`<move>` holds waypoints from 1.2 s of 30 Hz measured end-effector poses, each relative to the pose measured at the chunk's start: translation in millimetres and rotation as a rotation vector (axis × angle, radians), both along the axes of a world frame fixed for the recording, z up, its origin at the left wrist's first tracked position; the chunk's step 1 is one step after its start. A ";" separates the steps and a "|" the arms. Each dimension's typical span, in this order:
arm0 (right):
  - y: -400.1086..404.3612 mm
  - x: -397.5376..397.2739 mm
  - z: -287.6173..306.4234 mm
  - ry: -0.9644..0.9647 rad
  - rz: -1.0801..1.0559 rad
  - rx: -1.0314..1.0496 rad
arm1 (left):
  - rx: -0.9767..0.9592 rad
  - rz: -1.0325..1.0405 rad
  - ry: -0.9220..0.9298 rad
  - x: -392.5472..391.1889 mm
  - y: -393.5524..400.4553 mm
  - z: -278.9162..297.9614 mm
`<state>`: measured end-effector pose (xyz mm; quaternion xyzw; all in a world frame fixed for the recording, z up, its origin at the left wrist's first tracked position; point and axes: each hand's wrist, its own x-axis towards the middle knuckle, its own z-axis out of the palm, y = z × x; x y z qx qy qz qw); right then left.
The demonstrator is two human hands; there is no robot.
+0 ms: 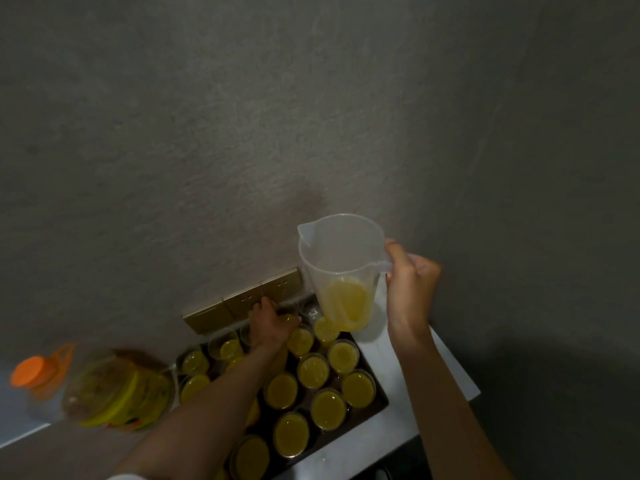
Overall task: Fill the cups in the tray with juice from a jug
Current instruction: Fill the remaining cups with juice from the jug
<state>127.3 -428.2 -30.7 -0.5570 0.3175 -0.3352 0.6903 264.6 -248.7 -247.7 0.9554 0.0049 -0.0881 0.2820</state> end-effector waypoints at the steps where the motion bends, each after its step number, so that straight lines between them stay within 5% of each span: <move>1: 0.6 -0.9 0.5 0.006 -0.001 0.002 | 0.004 0.001 0.006 0.6 0.2 -0.6; 12: -0.3 -7.3 3.6 0.027 -0.013 -0.021 | 0.037 -0.081 -0.123 -5.1 0.2 6.2; 18: -6.5 -9.9 -0.1 0.031 -0.014 -0.025 | 0.112 -0.435 -0.189 4.8 -17.6 15.5; 26: -16.6 -13.8 -6.7 0.032 -0.028 -0.011 | 0.425 -0.861 -0.041 34.1 -38.9 15.7; 36: -28.1 -11.4 -13.6 0.065 -0.036 -0.003 | 0.556 -0.876 -0.085 40.3 -42.8 4.6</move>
